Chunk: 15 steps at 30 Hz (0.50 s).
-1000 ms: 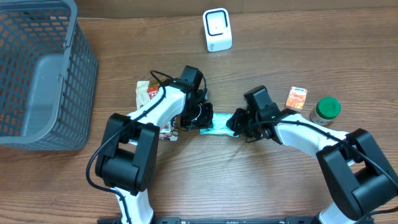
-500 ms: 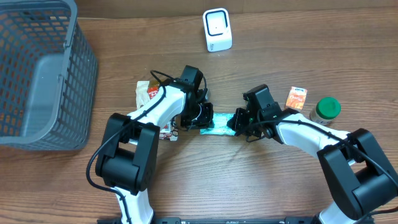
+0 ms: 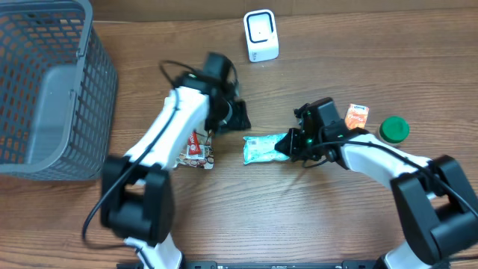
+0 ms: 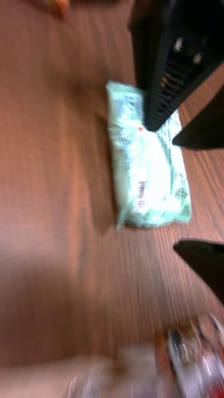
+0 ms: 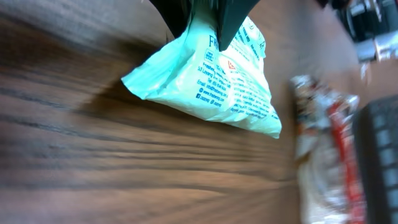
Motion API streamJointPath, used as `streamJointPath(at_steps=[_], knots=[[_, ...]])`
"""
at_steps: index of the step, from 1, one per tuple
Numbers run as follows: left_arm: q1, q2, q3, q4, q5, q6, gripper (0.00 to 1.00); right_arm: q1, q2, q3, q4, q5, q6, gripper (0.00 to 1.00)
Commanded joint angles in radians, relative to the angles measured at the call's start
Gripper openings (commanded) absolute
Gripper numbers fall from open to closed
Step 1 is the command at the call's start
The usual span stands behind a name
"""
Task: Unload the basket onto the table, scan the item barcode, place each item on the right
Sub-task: 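Grasp the wipes pack edge with the right gripper and lift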
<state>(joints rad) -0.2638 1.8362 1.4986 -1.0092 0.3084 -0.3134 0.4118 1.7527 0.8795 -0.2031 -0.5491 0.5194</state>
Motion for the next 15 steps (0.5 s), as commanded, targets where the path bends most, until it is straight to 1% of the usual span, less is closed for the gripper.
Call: streamJointPath(at_steps=[1, 2, 5, 6, 8, 9, 11, 15], knots=[[0.057, -0.081, 0.06, -0.032, -0.086, 0.03, 0.5, -0.012, -0.124, 0.003, 0.005, -0.15, -0.177, 0.04], [0.076, -0.09, 0.063, -0.039, -0.119, 0.03, 0.54, -0.014, -0.152, 0.003, -0.011, -0.182, -0.218, 0.04], [0.134, -0.098, 0.063, -0.058, -0.19, 0.03, 0.67, -0.018, -0.224, 0.003, -0.075, -0.193, -0.274, 0.04], [0.153, -0.097, 0.062, -0.065, -0.209, 0.03, 0.73, -0.021, -0.245, 0.003, -0.098, -0.194, -0.294, 0.04], [0.192, -0.095, 0.057, -0.077, -0.254, 0.03, 0.79, -0.03, -0.289, 0.003, -0.148, -0.193, -0.333, 0.04], [0.212, -0.095, 0.056, -0.084, -0.273, 0.03, 0.83, -0.036, -0.309, 0.003, -0.171, -0.193, -0.349, 0.04], [0.25, -0.095, 0.056, -0.086, -0.298, 0.036, 0.87, -0.055, -0.353, 0.003, -0.212, -0.193, -0.373, 0.04], [0.304, -0.095, 0.056, -0.083, -0.297, 0.064, 0.89, -0.102, -0.43, 0.003, -0.259, -0.193, -0.372, 0.04]])
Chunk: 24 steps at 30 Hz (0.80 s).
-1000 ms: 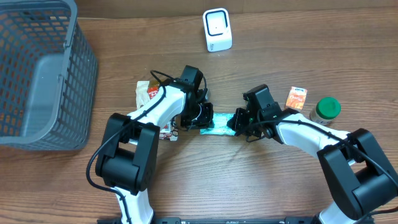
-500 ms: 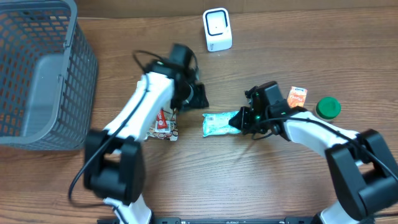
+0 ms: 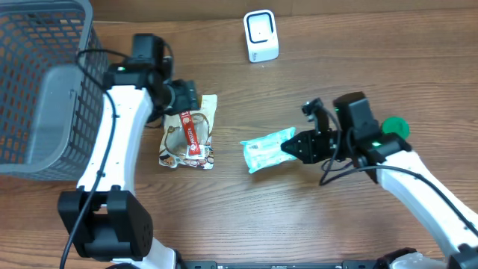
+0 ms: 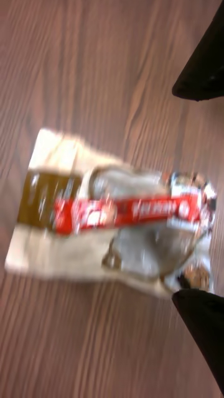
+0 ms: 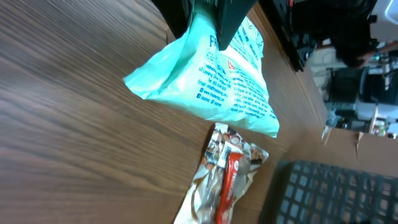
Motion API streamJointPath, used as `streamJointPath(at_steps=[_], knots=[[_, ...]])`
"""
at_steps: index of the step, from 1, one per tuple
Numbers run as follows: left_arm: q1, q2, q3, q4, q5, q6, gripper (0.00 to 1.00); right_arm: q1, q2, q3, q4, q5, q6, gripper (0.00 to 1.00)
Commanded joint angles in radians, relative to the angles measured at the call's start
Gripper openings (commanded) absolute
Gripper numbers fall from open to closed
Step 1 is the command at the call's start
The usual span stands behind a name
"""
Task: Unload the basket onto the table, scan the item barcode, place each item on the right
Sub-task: 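Grasp the wipes pack edge with the right gripper and lift, then carry the wipes pack up to the white scanner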
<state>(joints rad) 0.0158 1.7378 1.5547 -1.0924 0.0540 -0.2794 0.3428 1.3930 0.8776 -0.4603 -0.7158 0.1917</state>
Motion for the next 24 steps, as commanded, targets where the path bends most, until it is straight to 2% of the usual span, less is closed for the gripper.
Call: streamJointPath(at_steps=[1, 11, 13, 14, 24], knots=[[0.034, 0.003, 0.0, 0.0, -0.043, 0.033, 0.89, -0.043, -0.085, 0.005, -0.011, -0.027, -0.044, 0.04], [0.057, 0.004, 0.0, 0.019, -0.043, 0.206, 0.88, -0.074, -0.127, 0.005, -0.101, -0.027, -0.093, 0.04], [0.057, 0.004, 0.0, 0.019, -0.043, 0.213, 0.89, -0.074, -0.127, 0.005, -0.099, -0.027, -0.093, 0.04], [0.057, 0.004, 0.0, 0.019, -0.043, 0.213, 1.0, -0.074, -0.127, 0.005, -0.098, -0.027, -0.093, 0.04], [0.056, 0.004, 0.0, 0.019, -0.043, 0.213, 1.0, -0.074, -0.127, 0.007, -0.071, -0.015, -0.114, 0.03]])
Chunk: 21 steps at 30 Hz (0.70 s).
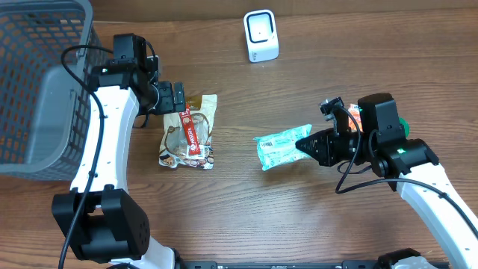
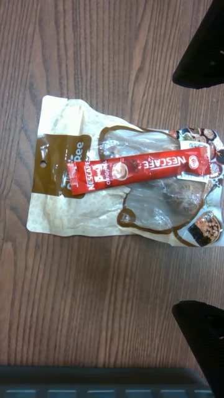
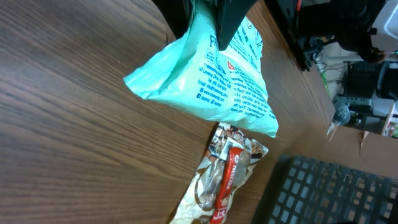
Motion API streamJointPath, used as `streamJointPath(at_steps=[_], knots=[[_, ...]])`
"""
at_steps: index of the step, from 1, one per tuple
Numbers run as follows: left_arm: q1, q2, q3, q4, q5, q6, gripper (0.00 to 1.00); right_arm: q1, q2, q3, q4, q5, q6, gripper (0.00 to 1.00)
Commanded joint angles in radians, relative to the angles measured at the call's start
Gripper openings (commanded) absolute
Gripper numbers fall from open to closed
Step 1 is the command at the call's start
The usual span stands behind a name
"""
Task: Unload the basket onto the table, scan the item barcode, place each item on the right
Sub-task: 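Carry the wipes pack up to the white scanner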
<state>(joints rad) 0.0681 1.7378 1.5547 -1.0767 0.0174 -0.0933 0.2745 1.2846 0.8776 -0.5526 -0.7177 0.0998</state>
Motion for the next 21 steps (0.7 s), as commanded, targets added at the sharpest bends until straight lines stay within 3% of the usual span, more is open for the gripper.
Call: streamJointPath(at_steps=[1, 8, 21], knots=[[0.004, 0.004, 0.0, 0.004, -0.006, 0.027, 1.0, -0.006, -0.018, 0.014, 0.025, -0.013, -0.022, 0.03], [0.004, 0.004, 0.0, 0.004, -0.006, 0.027, 1.0, -0.006, -0.018, 0.225, -0.121, 0.121, -0.039, 0.03], [0.004, 0.004, 0.0, 0.004, -0.006, 0.027, 1.0, 0.02, 0.222, 0.856, -0.323, 0.507, -0.328, 0.03]])
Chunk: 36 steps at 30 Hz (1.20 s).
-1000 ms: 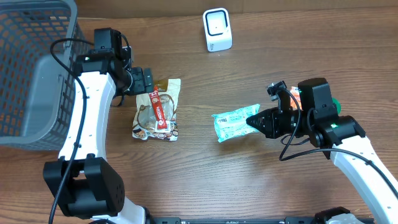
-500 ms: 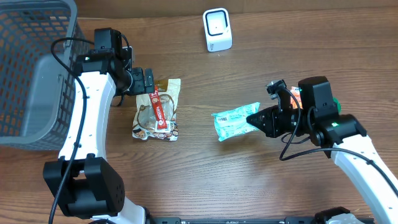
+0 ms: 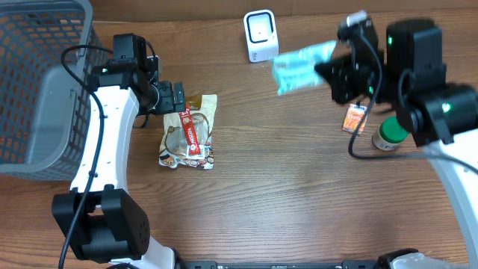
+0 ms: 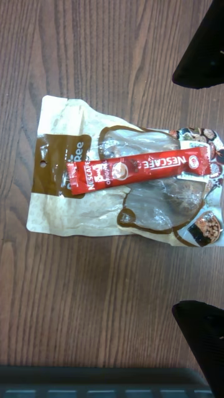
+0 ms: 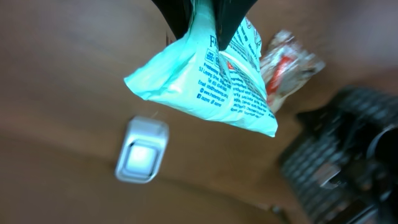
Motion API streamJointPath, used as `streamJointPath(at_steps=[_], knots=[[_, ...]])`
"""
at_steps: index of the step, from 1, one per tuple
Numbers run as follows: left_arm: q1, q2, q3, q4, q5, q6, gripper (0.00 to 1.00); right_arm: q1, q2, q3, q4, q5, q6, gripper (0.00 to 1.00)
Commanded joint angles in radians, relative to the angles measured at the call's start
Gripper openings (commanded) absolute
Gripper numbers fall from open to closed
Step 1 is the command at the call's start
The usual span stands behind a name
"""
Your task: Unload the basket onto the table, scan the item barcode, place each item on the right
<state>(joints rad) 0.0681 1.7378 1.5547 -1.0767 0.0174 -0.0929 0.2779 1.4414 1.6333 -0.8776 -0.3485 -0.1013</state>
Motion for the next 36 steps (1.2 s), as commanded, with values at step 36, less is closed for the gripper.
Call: streamJointPath(at_steps=[36], knots=[[0.004, 0.004, 0.0, 0.004, -0.006, 0.026, 1.0, 0.227, 0.73, 0.142, 0.963, 0.809, -0.957, 0.03]])
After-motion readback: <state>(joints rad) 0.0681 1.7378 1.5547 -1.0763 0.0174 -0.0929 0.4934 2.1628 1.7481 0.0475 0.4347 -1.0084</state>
